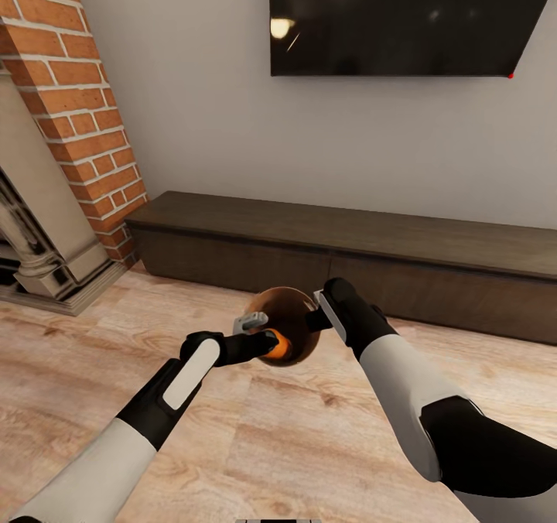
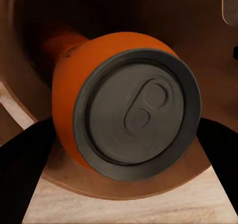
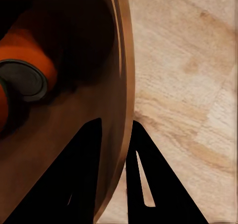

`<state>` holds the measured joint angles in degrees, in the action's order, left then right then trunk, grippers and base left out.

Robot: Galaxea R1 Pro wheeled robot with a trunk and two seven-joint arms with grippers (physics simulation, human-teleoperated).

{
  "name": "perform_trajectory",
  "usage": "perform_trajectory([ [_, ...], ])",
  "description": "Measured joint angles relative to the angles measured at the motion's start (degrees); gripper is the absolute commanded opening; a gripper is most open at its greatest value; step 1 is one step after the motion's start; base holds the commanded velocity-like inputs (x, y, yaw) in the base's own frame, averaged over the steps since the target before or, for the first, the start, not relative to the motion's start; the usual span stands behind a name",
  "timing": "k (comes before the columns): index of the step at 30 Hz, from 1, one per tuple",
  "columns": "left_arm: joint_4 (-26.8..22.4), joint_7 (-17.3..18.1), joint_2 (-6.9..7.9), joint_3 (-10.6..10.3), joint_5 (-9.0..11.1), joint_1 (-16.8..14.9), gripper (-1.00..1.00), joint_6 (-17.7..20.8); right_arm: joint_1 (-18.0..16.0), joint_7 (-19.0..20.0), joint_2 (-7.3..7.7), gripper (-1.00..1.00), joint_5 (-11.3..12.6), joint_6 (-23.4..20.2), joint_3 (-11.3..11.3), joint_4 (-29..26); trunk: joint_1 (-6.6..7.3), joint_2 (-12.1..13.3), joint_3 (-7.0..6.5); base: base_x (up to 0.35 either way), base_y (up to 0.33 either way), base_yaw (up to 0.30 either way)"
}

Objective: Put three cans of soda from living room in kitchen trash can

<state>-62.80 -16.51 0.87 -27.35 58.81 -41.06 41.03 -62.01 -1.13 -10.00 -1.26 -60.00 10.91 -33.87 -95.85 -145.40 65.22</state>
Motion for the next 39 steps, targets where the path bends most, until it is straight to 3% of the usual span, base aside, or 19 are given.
perform_trajectory([
  [12, 2.79, 0.26, -0.68, -0.15, 0.55, -0.08, -1.00, -2.16, 0.00, -0.07, 0.00, -1.00, -0.98, 0.00, 0.03, 1.73, 0.00, 0.00, 0.00, 0.000, 0.000, 0.000],
  [19, 3.71, -0.08, -1.09, -0.97, -0.70, -0.09, -1.00, -2.35, 0.00, -0.13, 0.00, -1.00, -1.01, 0.00, 0.10, 2.97, 0.00, 0.00, 0.00, 0.000, 0.000, 0.000],
  [20, 3.74, -0.11, -1.10, -1.09, -0.81, -0.09, 1.00, -2.36, 0.00, -0.13, 0.00, -1.00, -1.03, 0.00, 0.13, 2.99, 0.00, 0.00, 0.00, 0.000, 0.000, 0.000],
  [23, 2.92, 0.22, -1.21, -1.35, 0.95, -0.08, 1.00, -2.69, 0.01, -0.07, 0.00, -1.00, -1.07, 0.00, -0.04, 3.55, 0.00, 0.00, 0.00, 0.000, 0.000, 0.000],
  [39, 2.30, 0.08, -1.19, -1.41, 0.27, -0.07, 1.00, -2.55, 0.06, -0.09, 0.00, -1.00, -0.98, 0.00, 0.05, 3.10, 0.00, 0.00, 0.00, 0.000, 0.000, 0.000],
])
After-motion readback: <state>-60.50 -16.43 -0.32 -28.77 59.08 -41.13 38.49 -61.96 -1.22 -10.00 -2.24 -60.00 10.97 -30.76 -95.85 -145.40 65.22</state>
